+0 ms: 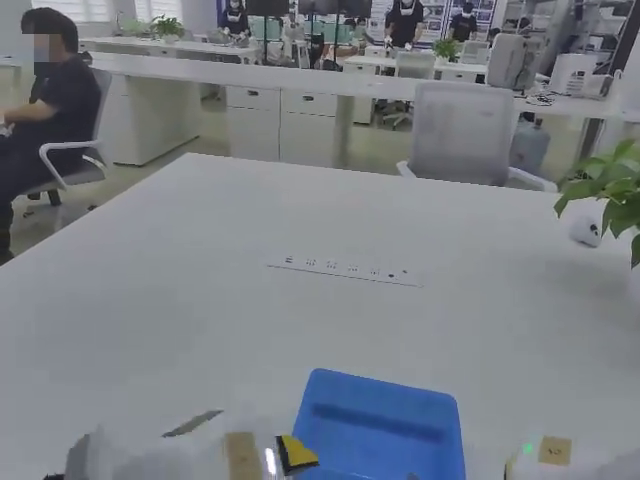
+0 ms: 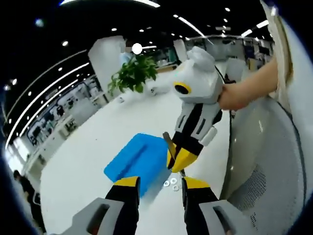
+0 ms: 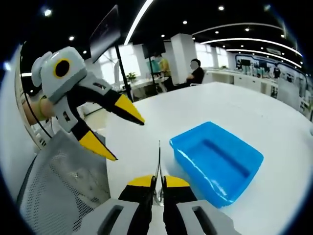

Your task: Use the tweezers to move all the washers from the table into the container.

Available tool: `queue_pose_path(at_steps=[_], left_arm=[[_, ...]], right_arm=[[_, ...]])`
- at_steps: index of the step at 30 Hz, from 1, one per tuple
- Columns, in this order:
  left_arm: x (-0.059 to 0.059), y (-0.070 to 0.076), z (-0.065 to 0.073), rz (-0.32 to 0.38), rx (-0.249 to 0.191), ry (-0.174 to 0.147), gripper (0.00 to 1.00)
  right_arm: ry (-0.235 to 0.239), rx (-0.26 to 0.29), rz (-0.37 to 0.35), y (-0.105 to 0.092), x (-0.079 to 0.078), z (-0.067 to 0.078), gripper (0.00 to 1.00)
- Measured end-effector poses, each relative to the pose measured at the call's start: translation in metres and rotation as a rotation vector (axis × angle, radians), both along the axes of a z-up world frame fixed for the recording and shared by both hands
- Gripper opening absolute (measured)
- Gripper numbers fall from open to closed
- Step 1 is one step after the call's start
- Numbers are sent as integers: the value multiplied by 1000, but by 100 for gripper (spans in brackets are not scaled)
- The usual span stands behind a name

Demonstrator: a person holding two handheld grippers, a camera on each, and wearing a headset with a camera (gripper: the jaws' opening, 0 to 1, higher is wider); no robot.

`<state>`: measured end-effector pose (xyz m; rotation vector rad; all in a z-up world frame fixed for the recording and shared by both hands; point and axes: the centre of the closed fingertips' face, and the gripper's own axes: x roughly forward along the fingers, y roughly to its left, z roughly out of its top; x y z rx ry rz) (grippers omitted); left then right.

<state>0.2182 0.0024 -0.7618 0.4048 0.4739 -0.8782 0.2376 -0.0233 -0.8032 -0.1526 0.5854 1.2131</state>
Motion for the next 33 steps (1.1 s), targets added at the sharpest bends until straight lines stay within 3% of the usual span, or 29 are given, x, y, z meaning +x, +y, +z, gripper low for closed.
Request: queue_pose_path(at_steps=[1, 3, 7, 13, 15, 18, 22, 25, 30, 33], left_arm=[[-1, 3, 1, 40, -64, 33, 35], [-2, 10, 3, 82, -140, 59, 36], [-4, 23, 2, 141, -213, 80, 39], [-10, 25, 6, 207, -348, 112, 47], [-11, 24, 6, 221, -366, 116, 51], [-13, 20, 4, 231, -374, 95, 59], [-10, 19, 3, 222, -325, 41, 67], [-5, 24, 11, 247, -394, 29, 72], [0, 34, 21, 292, -465, 0, 78], [2, 36, 22, 306, -471, -3, 84]], right_arm=[[1, 4, -6, -1, 1, 2, 3], [1, 12, -15, -1, 5, 7, 3], [6, 38, -38, -3, 12, 19, 3], [39, 83, -77, -7, 25, 30, 3], [47, 100, -96, -9, 30, 34, 3], [61, 134, -133, -14, 42, 40, 3], [62, 157, -162, -19, 56, 45, 3], [61, 154, -193, -23, 69, 44, 3], [47, 131, -234, -29, 88, 34, 3], [45, 115, -264, -32, 99, 27, 3]])
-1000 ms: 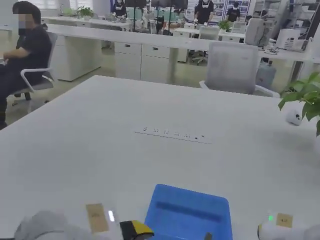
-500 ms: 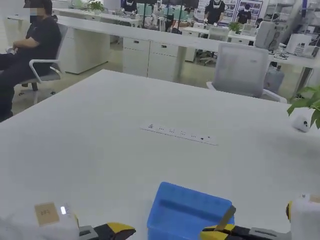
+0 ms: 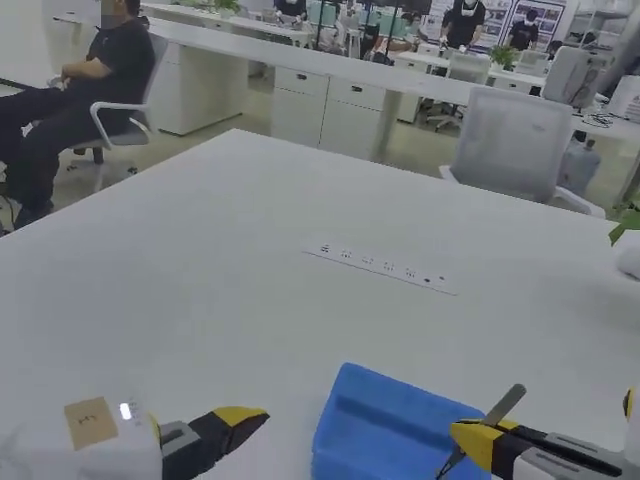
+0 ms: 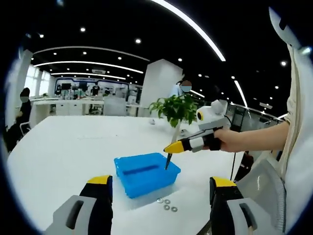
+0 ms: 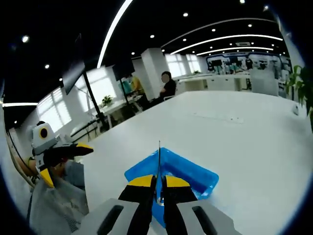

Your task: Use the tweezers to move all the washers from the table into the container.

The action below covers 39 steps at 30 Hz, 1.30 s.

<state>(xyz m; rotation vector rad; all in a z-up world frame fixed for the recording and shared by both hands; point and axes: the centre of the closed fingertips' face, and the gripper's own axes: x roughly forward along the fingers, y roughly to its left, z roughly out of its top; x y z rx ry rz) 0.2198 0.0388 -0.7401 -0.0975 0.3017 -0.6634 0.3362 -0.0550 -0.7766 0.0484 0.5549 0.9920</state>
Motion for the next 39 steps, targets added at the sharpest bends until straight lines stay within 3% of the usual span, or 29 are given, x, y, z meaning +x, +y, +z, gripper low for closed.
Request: queue_pose_path(at_steps=[6, 13, 18, 24, 33, 39], left_arm=[[2, 5, 2, 23, 4, -14, 86], [4, 10, 1, 42, 17, -18, 87], [5, 14, 1, 54, 29, -27, 85], [6, 16, 2, 65, 36, -40, 85], [7, 21, -1, 83, 43, -30, 84], [6, 19, -1, 71, 44, -32, 84]], right_arm=[[0, -30, -33, -1, 15, -11, 3], [-19, -118, -42, -5, 26, -31, 3], [-18, -145, -53, -9, 27, -40, 3], [-23, -149, -54, -10, 26, -44, 3], [-36, -126, -91, -12, 29, -44, 3], [-32, -87, -123, -15, 30, -42, 3]])
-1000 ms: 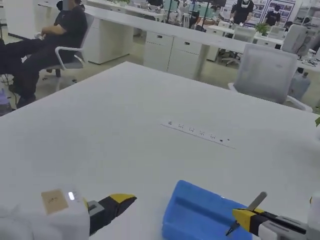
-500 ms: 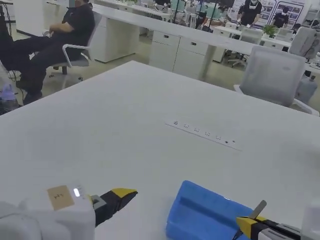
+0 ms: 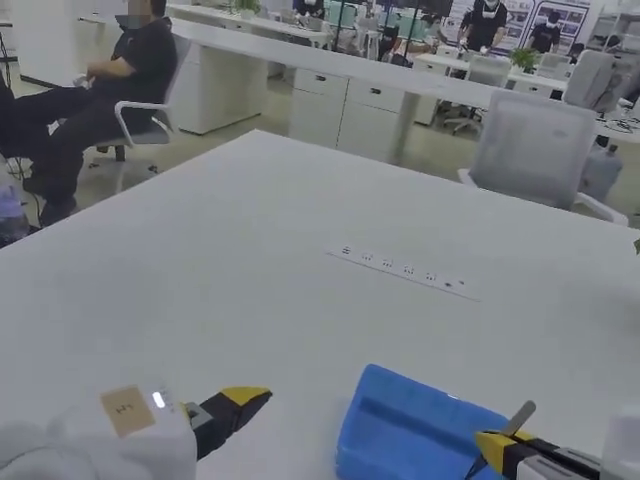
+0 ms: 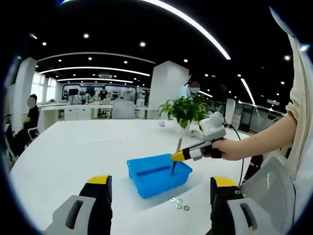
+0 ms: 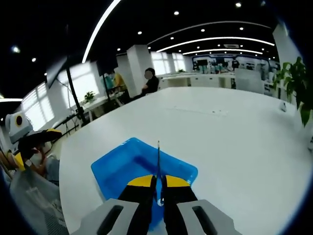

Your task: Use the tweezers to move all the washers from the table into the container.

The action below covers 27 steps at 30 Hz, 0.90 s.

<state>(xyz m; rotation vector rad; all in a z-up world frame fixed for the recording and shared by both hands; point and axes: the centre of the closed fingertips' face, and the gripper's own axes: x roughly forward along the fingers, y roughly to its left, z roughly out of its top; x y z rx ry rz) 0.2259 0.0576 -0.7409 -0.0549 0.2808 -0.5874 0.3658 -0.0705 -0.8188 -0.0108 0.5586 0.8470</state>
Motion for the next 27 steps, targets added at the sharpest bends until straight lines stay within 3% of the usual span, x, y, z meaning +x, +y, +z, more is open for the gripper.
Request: queue_pose_path(at_steps=[10, 16, 20, 27], left_arm=[[0, 2, 2, 6, -14, -7, 83], [-2, -2, 2, -15, 10, -17, 83], [-2, -3, 2, -22, 9, -17, 83], [-3, -3, 0, -28, 10, -4, 82]], right_arm=[[-29, 107, -2, 8, -14, 33, 3], [-44, 146, 42, 14, -32, 51, 3], [-43, 163, 75, 17, -50, 57, 3], [0, 208, 100, 23, -74, 53, 4]])
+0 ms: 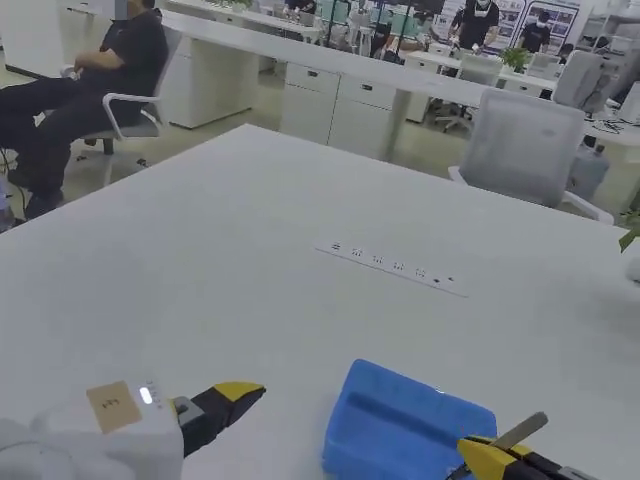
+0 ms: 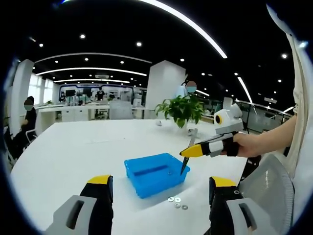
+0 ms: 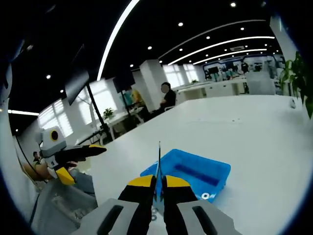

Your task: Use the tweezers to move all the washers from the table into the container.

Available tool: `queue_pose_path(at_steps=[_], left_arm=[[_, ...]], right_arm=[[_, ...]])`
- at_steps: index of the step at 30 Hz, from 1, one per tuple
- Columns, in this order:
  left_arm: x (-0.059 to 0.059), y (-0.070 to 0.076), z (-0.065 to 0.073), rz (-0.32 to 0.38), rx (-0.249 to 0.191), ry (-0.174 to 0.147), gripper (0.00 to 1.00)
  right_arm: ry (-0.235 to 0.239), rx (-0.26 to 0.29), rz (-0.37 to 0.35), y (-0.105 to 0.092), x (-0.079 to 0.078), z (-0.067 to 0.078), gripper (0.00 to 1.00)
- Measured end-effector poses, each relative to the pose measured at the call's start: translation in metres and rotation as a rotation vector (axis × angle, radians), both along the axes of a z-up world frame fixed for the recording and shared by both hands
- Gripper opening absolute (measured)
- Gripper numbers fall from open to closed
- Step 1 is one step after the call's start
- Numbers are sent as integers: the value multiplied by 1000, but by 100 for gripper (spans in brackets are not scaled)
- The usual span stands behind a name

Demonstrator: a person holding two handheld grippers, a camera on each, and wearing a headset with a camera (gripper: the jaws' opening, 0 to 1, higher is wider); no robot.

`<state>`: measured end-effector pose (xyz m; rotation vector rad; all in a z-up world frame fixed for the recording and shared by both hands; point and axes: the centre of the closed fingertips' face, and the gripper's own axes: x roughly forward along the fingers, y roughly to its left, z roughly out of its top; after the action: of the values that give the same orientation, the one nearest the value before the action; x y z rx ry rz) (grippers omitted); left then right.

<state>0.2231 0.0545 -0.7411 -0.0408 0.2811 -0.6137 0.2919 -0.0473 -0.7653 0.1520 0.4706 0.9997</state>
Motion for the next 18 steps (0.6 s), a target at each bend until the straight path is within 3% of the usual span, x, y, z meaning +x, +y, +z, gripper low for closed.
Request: queue_pose_path(at_steps=[18], left_arm=[[0, 4, -5, 13, 27, 18, 78]], right_arm=[[129, -3, 83, 22, -44, -43, 4]])
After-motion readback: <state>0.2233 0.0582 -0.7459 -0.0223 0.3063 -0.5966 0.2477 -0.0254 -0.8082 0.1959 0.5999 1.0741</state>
